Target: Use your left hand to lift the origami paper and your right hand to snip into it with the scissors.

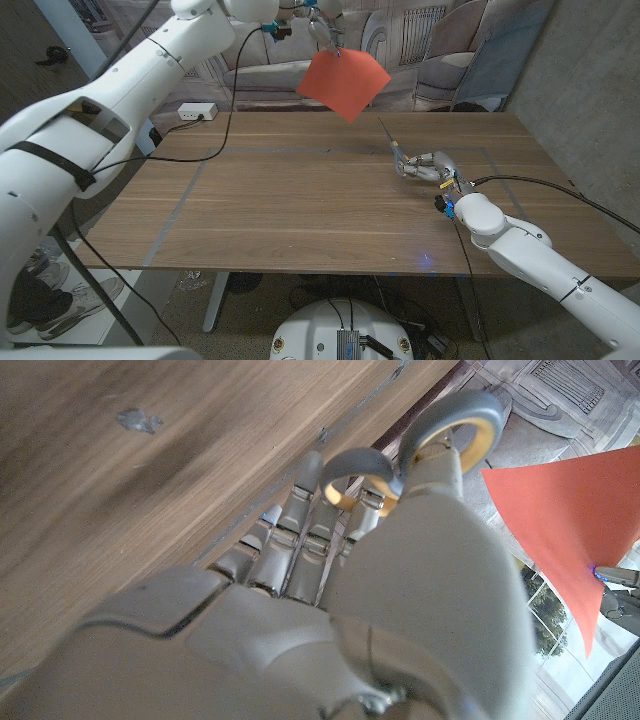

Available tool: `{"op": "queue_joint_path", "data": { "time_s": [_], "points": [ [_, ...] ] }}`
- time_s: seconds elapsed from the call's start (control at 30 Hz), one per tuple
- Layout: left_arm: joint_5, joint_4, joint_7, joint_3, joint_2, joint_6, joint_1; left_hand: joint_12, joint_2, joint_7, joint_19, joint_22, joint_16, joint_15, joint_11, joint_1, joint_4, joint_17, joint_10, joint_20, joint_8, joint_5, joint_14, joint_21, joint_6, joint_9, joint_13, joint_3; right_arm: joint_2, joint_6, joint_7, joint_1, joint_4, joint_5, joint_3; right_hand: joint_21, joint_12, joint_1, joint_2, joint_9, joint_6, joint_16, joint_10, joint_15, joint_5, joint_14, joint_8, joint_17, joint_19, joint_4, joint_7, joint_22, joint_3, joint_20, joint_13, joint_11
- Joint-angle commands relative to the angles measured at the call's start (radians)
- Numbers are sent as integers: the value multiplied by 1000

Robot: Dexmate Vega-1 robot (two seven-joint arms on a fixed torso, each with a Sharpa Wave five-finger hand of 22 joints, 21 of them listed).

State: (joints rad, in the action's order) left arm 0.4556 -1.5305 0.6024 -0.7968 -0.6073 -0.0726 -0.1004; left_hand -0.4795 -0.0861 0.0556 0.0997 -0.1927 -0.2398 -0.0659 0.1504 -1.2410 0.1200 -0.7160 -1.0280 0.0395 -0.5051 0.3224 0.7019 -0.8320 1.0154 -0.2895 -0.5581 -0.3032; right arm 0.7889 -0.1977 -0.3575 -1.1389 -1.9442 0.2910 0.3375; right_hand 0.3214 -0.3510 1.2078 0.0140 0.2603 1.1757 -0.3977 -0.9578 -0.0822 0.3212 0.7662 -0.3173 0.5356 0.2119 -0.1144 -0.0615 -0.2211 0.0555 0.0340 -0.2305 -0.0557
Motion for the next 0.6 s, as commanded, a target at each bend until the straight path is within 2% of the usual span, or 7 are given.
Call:
{"op": "queue_joint_path", "data": {
  "time_s": [0.03, 0.17, 0.2, 0.23, 0.33, 0.43, 0.6],
  "points": [
    [8, 16, 0, -7, 18, -16, 4, 4, -10, -17, -1, -2, 5, -174, 43, -16, -3, -4, -40, -2, -2, 6, 14, 2, 35, -38, -5, 5, 0, 113, 34, -3, 26, 14, -3, 4, -2, 49, 54, 30, 92, 2, -143, -158, 0, -9, -39, 6, 1, 1, -92, -1, 8, 19, -2, -143],
    [7, 18, -2, -7, 24, -14, 2, 5, -11, -19, 0, -2, 6, -174, 43, -17, -4, -6, -42, -3, -2, 8, 15, 2, 35, -39, -5, 5, -2, 148, 62, 14, 41, 9, 10, 4, -2, 49, 55, 32, 90, 5, -141, -158, 0, -11, -38, 8, -1, 3, -93, -1, 12, 18, -3, -143],
    [9, 18, -4, -7, 26, -12, 2, 5, -11, -19, -1, -2, 6, -174, 43, -17, -4, -6, -42, -2, -2, 9, 15, 3, 33, -39, -6, 6, -9, 106, 32, 19, 15, -8, 17, 4, -2, 49, 55, 32, 90, 5, -140, -158, 0, -12, -38, 9, -2, 3, -94, -1, 13, 19, -3, -143],
    [12, 18, -4, -10, 28, -12, 0, 5, -11, -20, 0, -2, 7, -174, 44, -17, -4, -6, -42, -2, -2, 9, 16, 3, 33, -40, -6, 6, 11, 112, 71, 30, 17, -6, 21, 4, -2, 49, 56, 32, 90, 6, -139, -158, 0, -12, -38, 9, -2, 3, -94, -1, 13, 19, -3, -143],
    [11, 21, -4, -11, 32, -14, -1, 5, -11, -16, 0, -2, 8, -174, 43, -18, -4, -8, -42, -3, -3, 10, 16, 3, 35, -41, -7, 7, 1, 165, 97, 43, 44, -2, 27, 4, -1, 50, 58, 32, 92, 7, -139, -158, 0, -12, -37, 12, -2, 4, -92, -1, 16, 19, -2, -143],
    [16, 25, -8, -17, 36, -16, 0, 6, -11, -20, -1, -2, 8, -174, 43, -19, -4, -8, -43, 0, -3, 11, 17, 4, 35, -42, -7, 7, 6, 142, 112, 63, 50, -5, 35, 4, -3, 52, 60, 30, 96, 7, -142, -158, 1, -11, -36, 16, -3, 5, -90, -1, 18, 17, -4, -142],
    [21, 27, -11, -17, 36, -11, -1, 7, -11, -21, 0, -2, 9, -174, 43, -19, -4, -10, -42, -1, -2, 12, 17, 4, 33, -42, -7, 8, -6, 157, 113, 58, 70, 17, 28, 3, -4, 56, 63, 22, 100, 8, -144, -158, 1, -10, -31, 23, -6, 5, -92, -1, 24, 19, -4, -142]
  ]
}}
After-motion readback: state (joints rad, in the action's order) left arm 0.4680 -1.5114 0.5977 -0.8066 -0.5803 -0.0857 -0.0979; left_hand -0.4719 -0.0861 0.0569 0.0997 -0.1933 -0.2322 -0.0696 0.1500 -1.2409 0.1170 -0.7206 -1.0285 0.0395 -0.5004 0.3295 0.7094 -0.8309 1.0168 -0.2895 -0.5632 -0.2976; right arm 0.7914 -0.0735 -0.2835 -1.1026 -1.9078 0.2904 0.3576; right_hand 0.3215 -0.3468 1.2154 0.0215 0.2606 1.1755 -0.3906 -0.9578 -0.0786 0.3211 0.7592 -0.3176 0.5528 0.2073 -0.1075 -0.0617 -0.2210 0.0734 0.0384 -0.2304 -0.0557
